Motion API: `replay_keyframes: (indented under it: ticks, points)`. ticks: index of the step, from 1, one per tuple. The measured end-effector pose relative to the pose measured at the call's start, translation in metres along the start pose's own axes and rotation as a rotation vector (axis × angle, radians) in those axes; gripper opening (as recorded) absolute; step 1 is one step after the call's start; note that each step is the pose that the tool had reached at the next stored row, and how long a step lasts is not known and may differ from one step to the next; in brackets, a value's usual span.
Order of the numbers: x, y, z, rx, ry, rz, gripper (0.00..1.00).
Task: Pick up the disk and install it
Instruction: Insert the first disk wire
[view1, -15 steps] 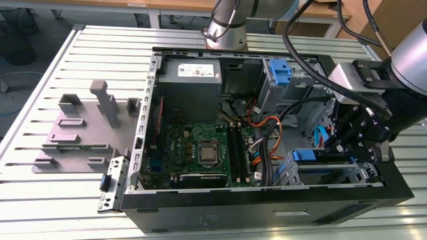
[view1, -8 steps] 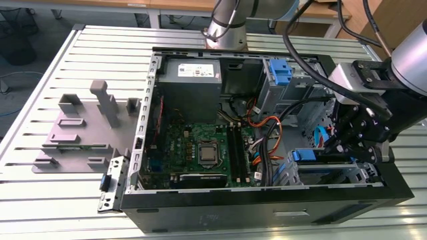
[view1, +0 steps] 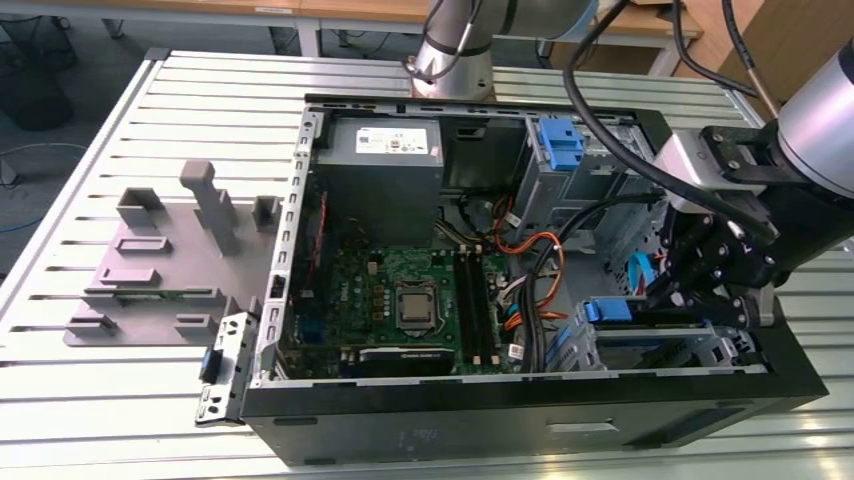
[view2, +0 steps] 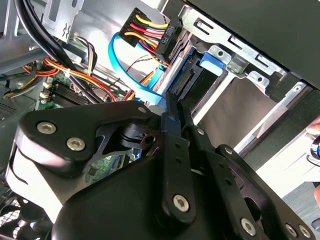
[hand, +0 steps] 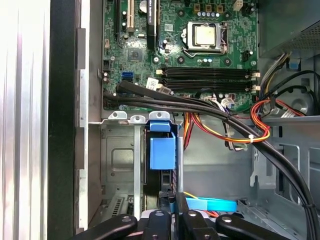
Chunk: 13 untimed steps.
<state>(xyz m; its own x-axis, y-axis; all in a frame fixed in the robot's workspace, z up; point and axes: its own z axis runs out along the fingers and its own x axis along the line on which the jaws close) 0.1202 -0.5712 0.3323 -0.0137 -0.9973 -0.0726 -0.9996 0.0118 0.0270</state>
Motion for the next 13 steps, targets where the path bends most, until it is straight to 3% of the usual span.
replay_keyframes:
  ticks: [13]
  points:
    - [0.0001, -0.0001, 0.0024, 0.0002, -0.0004, 0.0, 0.16]
